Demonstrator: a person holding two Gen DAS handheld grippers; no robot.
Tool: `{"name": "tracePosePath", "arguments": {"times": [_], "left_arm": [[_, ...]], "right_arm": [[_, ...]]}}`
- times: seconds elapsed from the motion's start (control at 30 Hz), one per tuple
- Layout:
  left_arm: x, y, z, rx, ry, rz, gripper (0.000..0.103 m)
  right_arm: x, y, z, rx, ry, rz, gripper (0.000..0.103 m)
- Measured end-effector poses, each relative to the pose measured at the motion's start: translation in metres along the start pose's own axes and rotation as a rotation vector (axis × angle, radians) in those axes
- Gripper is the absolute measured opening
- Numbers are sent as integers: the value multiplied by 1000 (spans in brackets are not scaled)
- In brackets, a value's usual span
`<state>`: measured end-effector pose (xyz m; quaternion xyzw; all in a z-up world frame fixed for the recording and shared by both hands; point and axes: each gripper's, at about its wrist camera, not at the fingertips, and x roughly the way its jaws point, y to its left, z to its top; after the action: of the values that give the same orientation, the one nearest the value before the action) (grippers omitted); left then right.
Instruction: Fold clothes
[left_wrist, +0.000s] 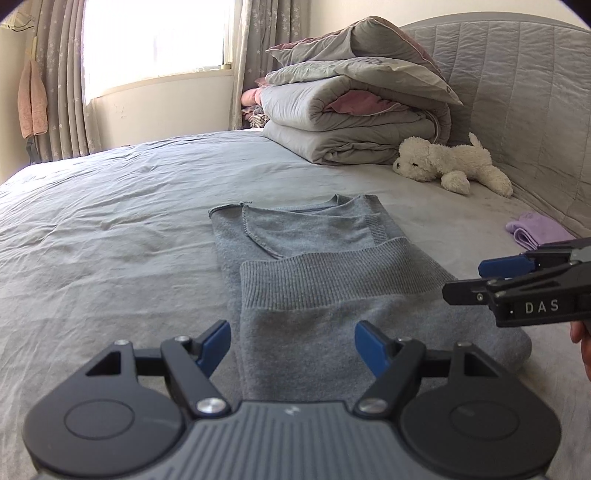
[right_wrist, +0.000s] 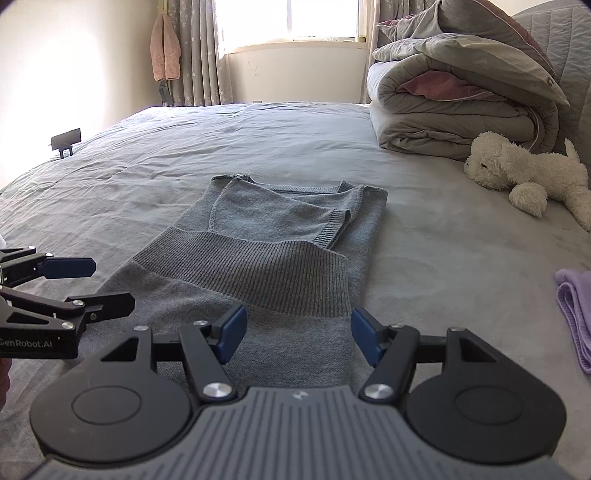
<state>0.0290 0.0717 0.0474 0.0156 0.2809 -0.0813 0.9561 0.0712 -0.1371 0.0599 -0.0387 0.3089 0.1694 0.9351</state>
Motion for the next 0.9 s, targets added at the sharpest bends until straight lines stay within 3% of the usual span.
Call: {"name": "tracePosePath", "arguments": {"times": [0.5, 0.6, 0.73, 0.9], "left_arm": [[-22, 0, -16, 42, 16, -20, 76], [-15, -3, -25, 79, 67, 13, 76], [-10, 8, -33, 38, 112, 28, 76], [-13, 18, -34, 17, 126, 50, 77]], "right_arm": [[-23, 11, -12, -84, 33, 4, 67], [-22, 19, -18, -125, 65, 18, 67], [-10, 25, -28, -171, 170, -21, 70], [-11, 12, -29, -107, 199, -25, 74]]}}
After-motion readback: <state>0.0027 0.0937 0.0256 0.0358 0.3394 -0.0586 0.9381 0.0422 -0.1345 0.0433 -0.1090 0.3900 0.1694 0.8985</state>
